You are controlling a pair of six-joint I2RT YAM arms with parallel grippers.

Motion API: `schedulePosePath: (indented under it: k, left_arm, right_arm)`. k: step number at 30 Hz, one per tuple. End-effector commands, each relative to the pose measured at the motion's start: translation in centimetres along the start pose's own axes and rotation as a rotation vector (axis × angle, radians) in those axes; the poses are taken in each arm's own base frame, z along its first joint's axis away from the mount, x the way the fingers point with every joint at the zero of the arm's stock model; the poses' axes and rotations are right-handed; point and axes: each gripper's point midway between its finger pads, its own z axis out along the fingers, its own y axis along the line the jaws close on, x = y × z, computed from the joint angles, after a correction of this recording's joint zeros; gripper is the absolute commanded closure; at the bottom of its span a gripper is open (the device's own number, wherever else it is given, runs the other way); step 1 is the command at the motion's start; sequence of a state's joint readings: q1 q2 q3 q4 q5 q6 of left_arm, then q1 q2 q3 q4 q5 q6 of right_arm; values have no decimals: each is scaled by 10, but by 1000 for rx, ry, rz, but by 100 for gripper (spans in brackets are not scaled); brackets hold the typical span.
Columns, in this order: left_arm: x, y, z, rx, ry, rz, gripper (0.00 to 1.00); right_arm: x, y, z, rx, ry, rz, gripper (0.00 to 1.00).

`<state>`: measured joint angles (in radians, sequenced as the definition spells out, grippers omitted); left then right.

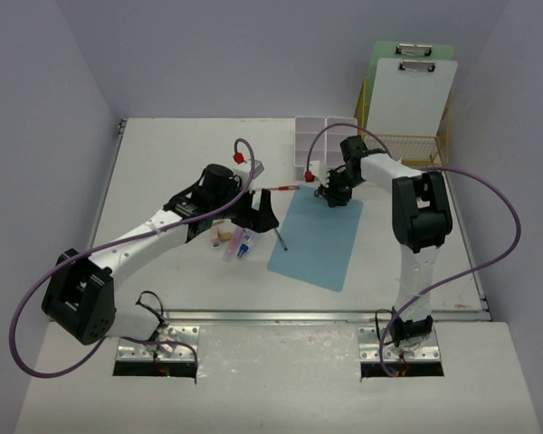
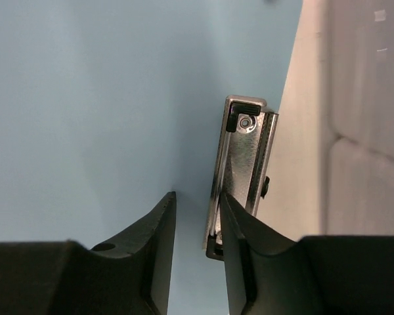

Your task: Organize the desk

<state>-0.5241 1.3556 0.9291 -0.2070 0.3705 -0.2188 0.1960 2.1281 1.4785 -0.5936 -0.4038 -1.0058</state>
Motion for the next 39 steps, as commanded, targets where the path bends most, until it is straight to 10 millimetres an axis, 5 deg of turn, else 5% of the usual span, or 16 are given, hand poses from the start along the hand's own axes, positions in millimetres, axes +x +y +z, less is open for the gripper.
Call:
schedulePosePath:
  k: [1, 7, 14, 30, 39]
  left_arm:
    - [-18, -5, -3, 21, -48, 0, 16]
    - [-18, -4, -4, 20, -49, -2, 16]
    - [-18, -5, -3, 24, -51, -5, 16]
    - [-17, -2, -2, 20, -46, 3, 16]
    - [-17, -1, -1, 19, -48, 2, 17]
  right_arm:
    - [2, 50, -13, -125, 19, -16, 71]
    - [9, 60, -22, -96, 38, -31, 68]
    - [2, 36, -19, -57, 53, 64, 57]
    - [1, 28, -5, -49, 61, 116, 55]
    - [-5, 18, -9, -4, 48, 106, 63]
